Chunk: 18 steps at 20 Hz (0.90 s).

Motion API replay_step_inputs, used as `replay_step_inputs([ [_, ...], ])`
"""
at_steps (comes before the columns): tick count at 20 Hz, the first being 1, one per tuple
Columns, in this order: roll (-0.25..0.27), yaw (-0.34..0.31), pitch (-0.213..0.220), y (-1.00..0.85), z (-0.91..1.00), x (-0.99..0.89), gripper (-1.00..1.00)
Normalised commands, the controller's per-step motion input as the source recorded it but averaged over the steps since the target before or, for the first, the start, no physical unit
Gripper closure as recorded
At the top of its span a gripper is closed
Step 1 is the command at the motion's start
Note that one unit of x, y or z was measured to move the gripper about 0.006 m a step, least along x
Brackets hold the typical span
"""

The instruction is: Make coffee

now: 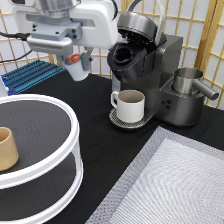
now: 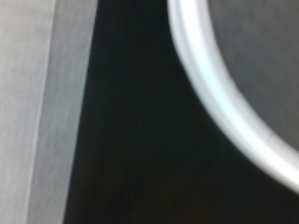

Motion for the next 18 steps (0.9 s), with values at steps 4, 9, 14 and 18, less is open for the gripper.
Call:
replay_step_inputs([
  [4,0.204,0.0,-0.001,0.54,0.44,0.0,1.0],
  [9,0.146,0.0,0.014,0.69,0.46,0.08,1.0],
  [14,0.099,0.0,0.05,0.73,0.3,0.21,1.0],
  [18,0.078,0.0,0.052,0.69,0.15,0.14,1.0],
])
